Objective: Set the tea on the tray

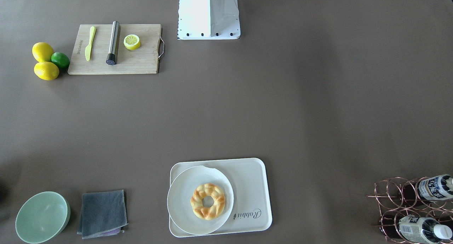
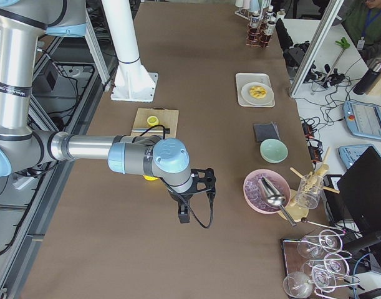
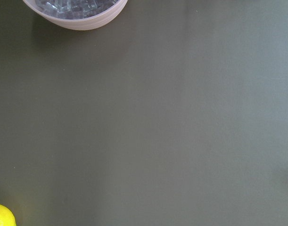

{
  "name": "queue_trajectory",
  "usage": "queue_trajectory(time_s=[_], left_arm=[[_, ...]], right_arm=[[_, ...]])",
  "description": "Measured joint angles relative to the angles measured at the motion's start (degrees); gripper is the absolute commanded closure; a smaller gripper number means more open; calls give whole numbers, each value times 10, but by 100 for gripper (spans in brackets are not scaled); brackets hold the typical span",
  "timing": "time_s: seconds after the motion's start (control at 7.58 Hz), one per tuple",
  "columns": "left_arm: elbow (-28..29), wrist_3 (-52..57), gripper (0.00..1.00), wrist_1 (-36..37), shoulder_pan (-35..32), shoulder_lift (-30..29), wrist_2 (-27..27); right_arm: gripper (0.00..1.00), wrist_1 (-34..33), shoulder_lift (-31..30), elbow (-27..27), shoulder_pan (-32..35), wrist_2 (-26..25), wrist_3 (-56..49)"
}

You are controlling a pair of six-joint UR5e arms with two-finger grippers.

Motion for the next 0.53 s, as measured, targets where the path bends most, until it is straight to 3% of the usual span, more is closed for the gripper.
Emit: queue_trajectory(time_s=[0.26,0.53], left_arm=[[2,-11,3,-61,-15,-23,-1],[12,-53,3,-80,-15,-80,-1]], right_arm=[[0,4,8,2,8,8,-1],[0,66,15,-4,7,8,2]])
